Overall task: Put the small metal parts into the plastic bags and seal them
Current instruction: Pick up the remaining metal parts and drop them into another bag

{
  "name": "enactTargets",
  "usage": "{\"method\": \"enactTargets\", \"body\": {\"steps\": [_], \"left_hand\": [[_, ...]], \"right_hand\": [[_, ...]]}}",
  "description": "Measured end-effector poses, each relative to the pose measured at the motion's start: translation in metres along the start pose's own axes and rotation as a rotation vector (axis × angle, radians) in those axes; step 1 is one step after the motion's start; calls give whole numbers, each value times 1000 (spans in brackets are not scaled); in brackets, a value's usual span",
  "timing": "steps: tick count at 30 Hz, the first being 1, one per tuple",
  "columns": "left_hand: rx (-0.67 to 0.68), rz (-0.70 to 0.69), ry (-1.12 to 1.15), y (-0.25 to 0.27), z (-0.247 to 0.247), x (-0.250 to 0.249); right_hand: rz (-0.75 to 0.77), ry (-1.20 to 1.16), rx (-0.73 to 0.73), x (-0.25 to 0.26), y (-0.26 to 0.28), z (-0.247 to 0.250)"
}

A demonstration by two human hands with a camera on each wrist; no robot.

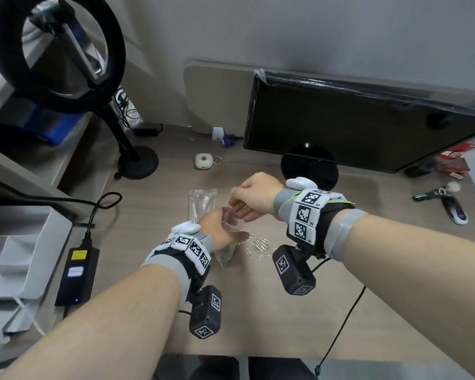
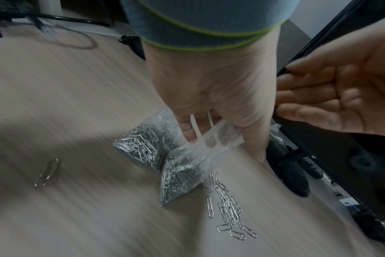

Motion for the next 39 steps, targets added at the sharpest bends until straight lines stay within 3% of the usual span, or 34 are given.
{"method": "enactTargets", "body": {"steps": [4, 8, 14, 19, 23, 27, 30, 39], "left_hand": [[-101, -54, 116, 3, 16, -22], [-198, 15, 257, 6, 33, -27], [-240, 70, 382, 13, 49, -23], [-222, 43, 417, -1, 48, -24], [-206, 78, 455, 1, 39, -12], [-195, 94, 442, 8, 30, -13], [-184, 79, 413, 5, 25, -23], [-188, 139, 452, -5, 10, 16]], "right_hand": [[-23, 99, -198, -10, 7, 42], [-168, 454, -223, -38, 10, 41], [-82, 696, -217, -37, 15, 11], [-72, 898, -237, -38, 16, 18], [-48, 902, -196, -59, 16, 10], [161, 769, -181, -69, 12, -7], [227, 639, -215, -74, 2, -5], [185, 600, -136, -90, -26, -36]]}}
Point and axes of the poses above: each hand's wrist, its own y-axis away from the middle knuckle, its own z-axis out of the back of the hand, x = y × z, the point moved 5 cm from there along -y, towards the middle knuckle, and after that the axes turned 11 degrees about y, right-handed, at the moved point
